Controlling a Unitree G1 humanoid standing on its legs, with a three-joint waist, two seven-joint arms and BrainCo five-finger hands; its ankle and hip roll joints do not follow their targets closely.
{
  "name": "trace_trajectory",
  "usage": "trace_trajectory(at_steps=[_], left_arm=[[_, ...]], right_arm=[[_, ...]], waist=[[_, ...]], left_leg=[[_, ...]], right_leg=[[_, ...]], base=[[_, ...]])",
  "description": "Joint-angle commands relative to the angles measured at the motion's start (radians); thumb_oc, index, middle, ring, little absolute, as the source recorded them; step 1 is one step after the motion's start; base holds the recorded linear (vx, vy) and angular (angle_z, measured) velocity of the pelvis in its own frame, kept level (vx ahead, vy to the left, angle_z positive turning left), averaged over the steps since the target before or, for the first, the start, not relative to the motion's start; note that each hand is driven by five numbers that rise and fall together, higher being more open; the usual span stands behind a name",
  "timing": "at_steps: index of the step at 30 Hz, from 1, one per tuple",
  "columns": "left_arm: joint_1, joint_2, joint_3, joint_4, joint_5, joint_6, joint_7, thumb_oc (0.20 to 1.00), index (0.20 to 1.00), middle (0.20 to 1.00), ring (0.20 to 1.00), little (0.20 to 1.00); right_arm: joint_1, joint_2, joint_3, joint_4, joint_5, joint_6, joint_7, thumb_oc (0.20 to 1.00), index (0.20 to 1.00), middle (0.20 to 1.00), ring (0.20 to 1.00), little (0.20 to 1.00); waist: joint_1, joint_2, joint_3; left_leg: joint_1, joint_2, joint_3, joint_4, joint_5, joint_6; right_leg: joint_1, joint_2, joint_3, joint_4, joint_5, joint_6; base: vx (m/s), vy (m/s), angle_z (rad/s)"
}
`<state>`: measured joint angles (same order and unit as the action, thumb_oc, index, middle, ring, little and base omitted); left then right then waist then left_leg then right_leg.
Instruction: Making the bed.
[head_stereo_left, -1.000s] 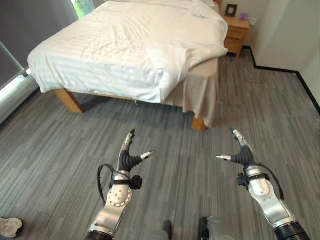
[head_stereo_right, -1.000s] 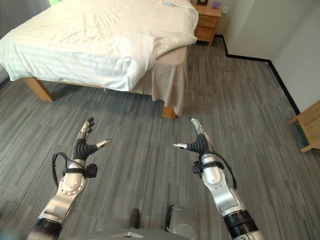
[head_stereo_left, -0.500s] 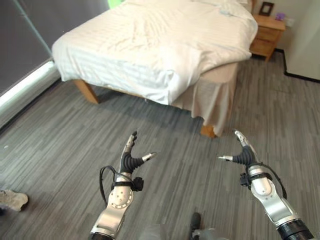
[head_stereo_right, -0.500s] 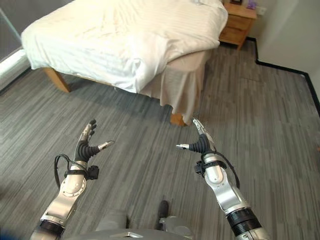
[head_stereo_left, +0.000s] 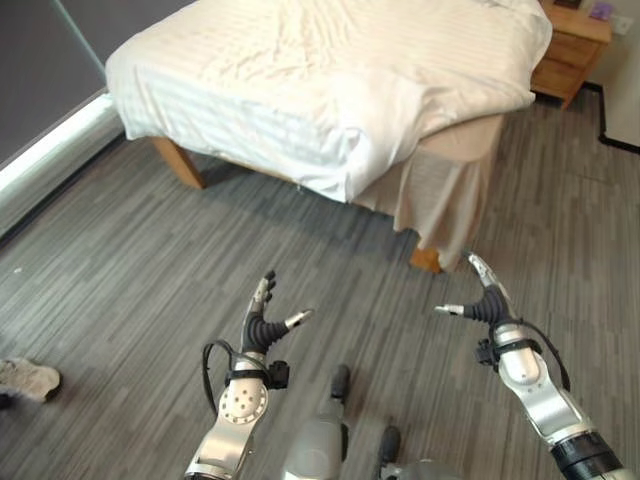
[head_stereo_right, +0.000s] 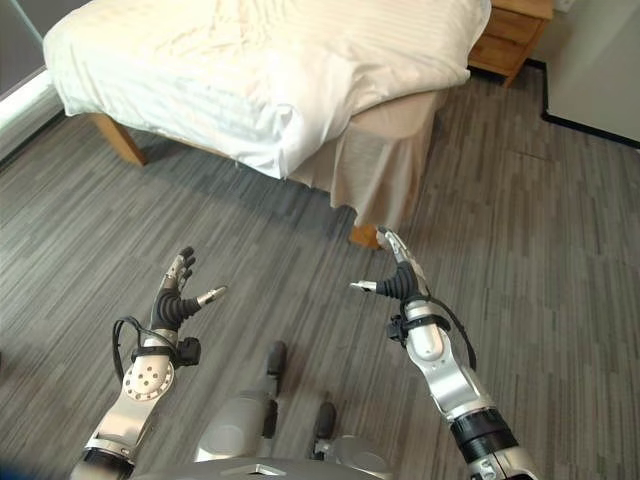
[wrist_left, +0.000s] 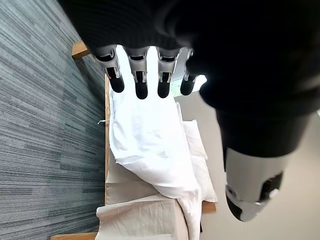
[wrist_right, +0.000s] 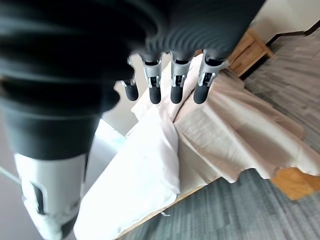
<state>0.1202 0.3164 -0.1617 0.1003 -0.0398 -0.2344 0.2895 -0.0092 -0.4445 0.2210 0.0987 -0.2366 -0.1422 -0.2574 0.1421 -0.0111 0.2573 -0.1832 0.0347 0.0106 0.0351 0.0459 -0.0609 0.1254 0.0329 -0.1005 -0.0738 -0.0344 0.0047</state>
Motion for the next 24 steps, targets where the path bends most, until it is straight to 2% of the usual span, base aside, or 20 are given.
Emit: trace_trajectory(at_steps=[1, 2, 5, 6, 7, 8, 9, 11, 12, 13, 15, 16, 17, 18, 19, 20, 21, 22, 23, 24], left_arm=[[-0.007, 0.101, 0.017, -0.056, -0.004, -0.029, -0.009, 1.000, 1.000, 1.000, 1.000, 1.000], [-0.008, 0.101, 0.017, -0.056, -0.004, -0.029, -0.009, 1.000, 1.000, 1.000, 1.000, 1.000], [-0.058, 0.144, 0.026, -0.056, 0.029, -0.020, 0.012, 1.000, 1.000, 1.000, 1.000, 1.000], [-0.058, 0.144, 0.026, -0.055, 0.029, -0.020, 0.012, 1.000, 1.000, 1.000, 1.000, 1.000], [-0.061, 0.149, 0.032, -0.072, 0.038, -0.020, 0.013, 1.000, 1.000, 1.000, 1.000, 1.000], [-0.058, 0.149, 0.032, -0.082, 0.040, -0.021, 0.009, 1.000, 1.000, 1.000, 1.000, 1.000], [-0.056, 0.148, 0.032, -0.082, 0.040, -0.021, 0.009, 1.000, 1.000, 1.000, 1.000, 1.000], [-0.038, 0.137, 0.022, -0.101, 0.035, -0.028, -0.021, 1.000, 1.000, 1.000, 1.000, 1.000], [-0.036, 0.135, 0.017, -0.105, 0.039, -0.028, -0.032, 1.000, 1.000, 1.000, 1.000, 1.000], [-0.035, 0.135, 0.016, -0.105, 0.039, -0.028, -0.033, 1.000, 1.000, 1.000, 1.000, 1.000], [-0.044, 0.128, -0.001, -0.094, 0.055, -0.025, -0.051, 1.000, 1.000, 1.000, 1.000, 1.000], [-0.061, 0.122, -0.015, -0.082, 0.064, -0.028, -0.061, 1.000, 1.000, 1.000, 1.000, 1.000], [-0.062, 0.121, -0.017, -0.080, 0.064, -0.029, -0.061, 1.000, 1.000, 1.000, 1.000, 1.000], [-0.067, 0.115, -0.022, -0.073, 0.065, -0.039, -0.068, 1.000, 1.000, 1.000, 1.000, 1.000], [-0.059, 0.116, -0.033, -0.078, 0.070, -0.038, -0.071, 1.000, 1.000, 1.000, 1.000, 1.000], [-0.044, 0.103, -0.035, -0.079, 0.074, -0.037, -0.073, 1.000, 1.000, 1.000, 1.000, 1.000], [-0.043, 0.103, -0.035, -0.079, 0.074, -0.036, -0.072, 1.000, 1.000, 1.000, 1.000, 1.000], [-0.050, 0.086, -0.045, -0.075, 0.059, -0.026, -0.067, 1.000, 1.000, 1.000, 1.000, 1.000], [-0.051, 0.086, -0.045, -0.075, 0.059, -0.026, -0.067, 1.000, 1.000, 1.000, 1.000, 1.000], [-0.055, 0.074, -0.048, -0.087, 0.026, -0.025, -0.060, 1.000, 1.000, 1.000, 1.000, 1.000]], right_arm=[[-0.061, 0.061, -0.017, -0.052, -0.007, -0.054, -0.008, 1.000, 1.000, 1.000, 1.000, 1.000], [-0.062, 0.062, -0.018, -0.052, -0.007, -0.053, -0.008, 1.000, 1.000, 1.000, 1.000, 1.000], [-0.068, 0.090, -0.008, -0.065, -0.013, -0.055, 0.005, 1.000, 1.000, 1.000, 1.000, 1.000], [-0.068, 0.090, -0.008, -0.067, -0.013, -0.054, 0.005, 1.000, 1.000, 1.000, 1.000, 1.000], [-0.058, 0.094, -0.011, -0.077, -0.013, -0.055, 0.012, 1.000, 1.000, 1.000, 1.000, 1.000], [-0.049, 0.094, -0.013, -0.079, -0.008, -0.056, 0.016, 1.000, 1.000, 1.000, 1.000, 1.000], [-0.048, 0.094, -0.013, -0.080, -0.008, -0.056, 0.017, 1.000, 1.000, 1.000, 1.000, 1.000], [-0.026, 0.084, -0.019, -0.078, 0.010, -0.060, 0.023, 1.000, 1.000, 1.000, 1.000, 1.000], [-0.022, 0.082, -0.022, -0.076, 0.014, -0.060, 0.022, 1.000, 1.000, 1.000, 1.000, 1.000], [-0.021, 0.082, -0.022, -0.076, 0.014, -0.060, 0.022, 1.000, 1.000, 1.000, 1.000, 1.000], [-0.011, 0.091, -0.028, -0.080, 0.018, -0.057, 0.017, 1.000, 1.000, 1.000, 1.000, 1.000], [0.009, 0.093, -0.035, -0.091, 0.010, -0.052, 0.015, 1.000, 1.000, 1.000, 1.000, 1.000], [0.011, 0.093, -0.036, -0.091, 0.009, -0.052, 0.015, 1.000, 1.000, 1.000, 1.000, 1.000], [0.012, 0.080, -0.022, -0.092, -0.011, -0.050, 0.028, 1.000, 1.000, 1.000, 1.000, 1.000], [0.020, 0.082, -0.023, -0.081, -0.006, -0.050, 0.029, 1.000, 1.000, 1.000, 1.000, 1.000], [0.029, 0.077, -0.027, -0.076, -0.003, -0.049, 0.035, 1.000, 1.000, 1.000, 1.000, 1.000], [0.029, 0.077, -0.027, -0.077, -0.002, -0.049, 0.036, 1.000, 1.000, 1.000, 1.000, 1.000], [0.009, 0.055, -0.021, -0.061, -0.002, -0.046, 0.025, 1.000, 1.000, 1.000, 1.000, 1.000], [0.007, 0.055, -0.022, -0.060, -0.002, -0.046, 0.024, 1.000, 1.000, 1.000, 1.000, 1.000], [-0.028, 0.034, -0.026, -0.064, 0.027, -0.053, 0.000, 1.000, 1.000, 1.000, 1.000, 1.000]], waist=[[-0.009, -0.098, -0.056], [-0.005, -0.097, -0.059], [-0.051, -0.069, -0.039], [-0.051, -0.070, -0.038], [-0.064, -0.054, -0.033], [-0.072, -0.047, -0.029], [-0.074, -0.046, -0.029], [-0.094, -0.039, -0.025], [-0.100, -0.040, -0.029], [-0.101, -0.036, -0.031], [-0.118, -0.031, -0.033], [-0.135, -0.022, -0.037], [-0.135, -0.018, -0.036], [-0.135, -0.030, -0.055], [-0.139, -0.030, -0.060], [-0.139, -0.017, -0.070], [-0.143, -0.020, -0.073], [-0.122, -0.013, -0.053], [-0.127, -0.015, -0.055], [-0.102, -0.036, -0.022]], left_leg=[[0.087, -0.037, 0.046, -0.080, -0.007, 0.068], [0.083, -0.034, 0.049, -0.081, -0.004, 0.068], [0.195, -0.007, 0.085, -0.105, -0.055, 0.092], [0.197, -0.009, 0.086, -0.104, -0.056, 0.093], [0.233, 0.004, 0.098, -0.111, -0.076, 0.095], [0.252, 0.005, 0.093, -0.114, -0.088, 0.093], [0.254, 0.006, 0.091, -0.113, -0.092, 0.091], [0.304, 0.006, 0.080, -0.114, -0.132, 0.076], [0.316, 0.009, 0.078, -0.120, -0.139, 0.065], [0.317, 0.014, 0.077, -0.120, -0.142, 0.063], [0.356, 0.034, 0.070, -0.122, -0.174, 0.043], [0.405, 0.062, 0.054, -0.122, -0.216, 0.026], [0.409, 0.066, 0.054, -0.122, -0.219, 0.025], [0.458, 0.083, 0.041, -0.098, -0.275, 0.013], [0.461, 0.095, 0.021, -0.051, -0.300, 0.008], [0.452, 0.121, 0.017, 0.054, -0.271, -0.011], [0.444, 0.118, 0.012, 0.060, -0.270, -0.011], [0.322, 0.142, 0.012, 0.337, -0.177, -0.025], [0.309, 0.140, 0.005, 0.349, -0.177, -0.025], [0.167, 0.156, 0.020, 0.588, -0.098, 0.001]], right_leg=[[0.023, -0.061, -0.005, 0.305, -0.132, 0.144], [0.014, -0.058, -0.001, 0.310, -0.131, 0.143], [-0.154, -0.103, -0.073, 0.608, 0.048, 0.249], [-0.156, -0.105, -0.071, 0.613, 0.045, 0.250], [-0.205, -0.129, -0.118, 0.608, 0.051, 0.233], [-0.234, -0.132, -0.131, 0.568, 0.030, 0.210], [-0.230, -0.131, -0.134, 0.567, 0.027, 0.209], [-0.257, -0.134, -0.134, 0.303, -0.014, 0.160], [-0.266, -0.142, -0.133, 0.203, 0.002, 0.158], [-0.256, -0.136, -0.137, 0.187, 0.008, 0.157], [-0.301, -0.164, -0.116, 0.065, 0.054, 0.170], [-0.336, -0.183, -0.082, 0.031, 0.080, 0.187], [-0.333, -0.180, -0.084, 0.032, 0.078, 0.187], [-0.314, -0.190, -0.079, 0.034, 0.099, 0.189], [-0.300, -0.189, -0.078, 0.051, 0.096, 0.182], [-0.275, -0.167, -0.087, 0.070, 0.090, 0.167], [-0.278, -0.171, -0.089, 0.068, 0.094, 0.165], [-0.211, -0.142, -0.106, 0.064, 0.071, 0.115], [-0.215, -0.145, -0.110, 0.062, 0.075, 0.114], [-0.138, -0.133, -0.149, 0.026, 0.053, 0.066]], base=[[0.30, 0.150, -0.48], [0.30, 0.161, -0.44], [0.26, 0.168, -0.39], [0.41, 0.196, -0.01], [0.31, 0.109, -0.16], [0.33, 0.104, -0.42], [0.35, 0.033, -0.40], [0.48, -0.040, -0.07], [0.33, -0.066, 0.05], [0.30, -0.068, -0.06], [0.53, -0.124, -0.05], [0.57, -0.144, 0.00], [0.77, -0.253, 0.21], [0.55, -0.215, 0.50], [0.75, -0.298, 0.57], [0.36, -0.156, 0.54], [0.37, -0.269, 0.56], [0.14, -0.190, 0.57], [0.31, -0.420, 0.46], [0.21, -0.305, 0.30]])
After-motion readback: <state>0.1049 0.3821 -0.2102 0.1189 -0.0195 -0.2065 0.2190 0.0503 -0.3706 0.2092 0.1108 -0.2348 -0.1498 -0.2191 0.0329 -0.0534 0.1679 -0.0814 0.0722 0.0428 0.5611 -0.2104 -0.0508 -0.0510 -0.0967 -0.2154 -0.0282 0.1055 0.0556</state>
